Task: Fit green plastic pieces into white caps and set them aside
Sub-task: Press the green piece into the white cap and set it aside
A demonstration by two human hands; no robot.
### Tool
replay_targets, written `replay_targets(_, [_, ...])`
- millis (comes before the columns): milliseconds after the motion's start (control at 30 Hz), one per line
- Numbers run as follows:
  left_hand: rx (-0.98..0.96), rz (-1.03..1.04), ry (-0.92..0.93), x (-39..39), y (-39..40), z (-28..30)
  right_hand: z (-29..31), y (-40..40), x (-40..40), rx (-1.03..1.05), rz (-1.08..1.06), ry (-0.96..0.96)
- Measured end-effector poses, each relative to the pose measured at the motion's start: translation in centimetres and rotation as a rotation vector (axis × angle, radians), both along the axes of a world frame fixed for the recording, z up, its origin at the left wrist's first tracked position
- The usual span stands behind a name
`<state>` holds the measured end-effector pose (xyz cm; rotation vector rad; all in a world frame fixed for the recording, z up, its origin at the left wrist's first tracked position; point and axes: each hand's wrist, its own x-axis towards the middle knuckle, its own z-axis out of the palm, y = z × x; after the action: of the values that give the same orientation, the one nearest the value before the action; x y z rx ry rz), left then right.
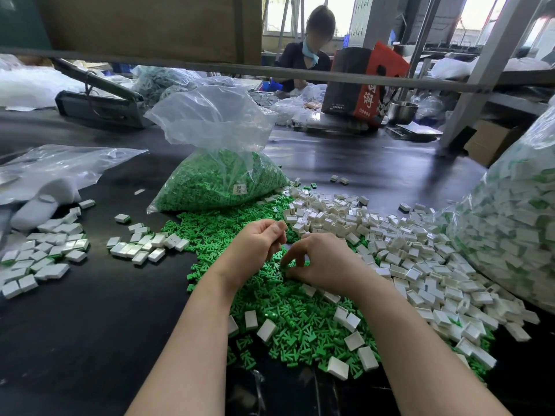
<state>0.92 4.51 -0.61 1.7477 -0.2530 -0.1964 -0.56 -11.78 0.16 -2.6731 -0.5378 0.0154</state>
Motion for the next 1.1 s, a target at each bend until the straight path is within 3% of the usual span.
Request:
replay_targets(100, [-0.005, 0.001, -0.006, 0.0, 0.0, 0.1, 0.1, 0.5, -0.1, -0.03, -0.019, -0.049])
replay_targets(233, [-0.009, 0.001, -0.015, 0.0, 0.0, 0.0, -0.1, 0.3, -0.2, 0.086, -0.066, -0.088])
replay_targets(300, [-0.025, 0.004, -0.014, -0.1, 0.0, 0.0, -0.2, -0.1, -0.1, 0.321, -0.138, -0.065])
replay_targets(467, [-0.064, 0.01, -0.013, 0.0, -0.2, 0.1, 0.6, -1.2, -0.1, 1.235, -0.268, 0.255])
replay_targets(533, [-0.085, 0.003, -0.01, -0.1, -0.5, 0.1, 0.8, -1.3, 0.1, 1.418, -0.274, 0.347])
replay_targets(733, [-0.111, -0.025, -0.03, -0.2, -1.0, 0.2, 0.7, -1.1, 0.4, 1.477, -0.252, 0.411])
replay_targets(1100, [-0.153, -0.041, -0.041, -0.3, -1.2, 0.2, 0.8, -0.1, 0.2, 1.449, -0.3, 0.338])
